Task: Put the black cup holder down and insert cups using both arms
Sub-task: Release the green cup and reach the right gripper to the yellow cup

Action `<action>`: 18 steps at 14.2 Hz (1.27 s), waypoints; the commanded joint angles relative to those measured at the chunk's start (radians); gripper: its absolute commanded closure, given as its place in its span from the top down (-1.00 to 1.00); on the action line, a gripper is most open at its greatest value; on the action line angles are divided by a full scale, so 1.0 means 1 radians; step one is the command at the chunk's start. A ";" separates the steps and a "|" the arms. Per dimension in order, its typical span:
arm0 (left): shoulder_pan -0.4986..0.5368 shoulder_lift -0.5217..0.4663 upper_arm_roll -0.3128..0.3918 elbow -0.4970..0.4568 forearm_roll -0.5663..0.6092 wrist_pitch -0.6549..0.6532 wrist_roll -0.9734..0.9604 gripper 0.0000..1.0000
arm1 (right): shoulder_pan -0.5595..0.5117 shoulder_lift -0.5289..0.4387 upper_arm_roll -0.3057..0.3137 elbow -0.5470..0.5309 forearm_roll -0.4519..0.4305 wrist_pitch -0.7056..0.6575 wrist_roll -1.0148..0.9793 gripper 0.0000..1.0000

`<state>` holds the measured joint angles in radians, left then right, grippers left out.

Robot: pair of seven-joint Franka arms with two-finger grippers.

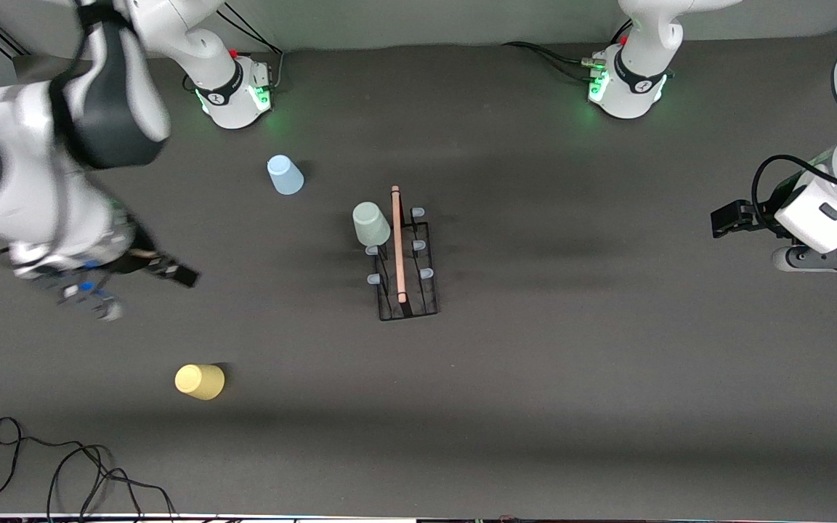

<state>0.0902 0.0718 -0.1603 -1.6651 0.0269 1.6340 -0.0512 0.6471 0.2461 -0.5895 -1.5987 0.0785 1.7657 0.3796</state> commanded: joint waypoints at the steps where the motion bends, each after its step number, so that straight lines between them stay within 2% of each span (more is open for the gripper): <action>1: 0.002 -0.009 -0.002 0.001 0.011 -0.002 0.013 0.99 | -0.084 0.053 -0.009 0.026 0.013 0.098 -0.340 1.00; 3: 0.003 -0.009 -0.002 0.001 0.011 -0.002 0.014 0.99 | -0.104 0.110 -0.007 0.025 0.062 0.196 -0.468 1.00; 12: 0.002 -0.009 -0.002 0.001 0.011 -0.003 0.013 0.99 | -0.147 0.462 -0.001 0.036 0.426 0.481 -0.678 1.00; 15: 0.003 -0.009 -0.002 0.001 0.011 -0.005 0.013 0.99 | -0.162 0.554 0.000 0.049 0.500 0.555 -0.740 1.00; 18: 0.003 -0.009 -0.002 0.001 0.011 -0.005 0.013 0.99 | -0.165 0.587 0.005 0.063 0.546 0.572 -0.763 1.00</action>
<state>0.0902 0.0718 -0.1605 -1.6655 0.0270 1.6339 -0.0512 0.4943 0.8074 -0.5889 -1.5830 0.5791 2.3360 -0.3457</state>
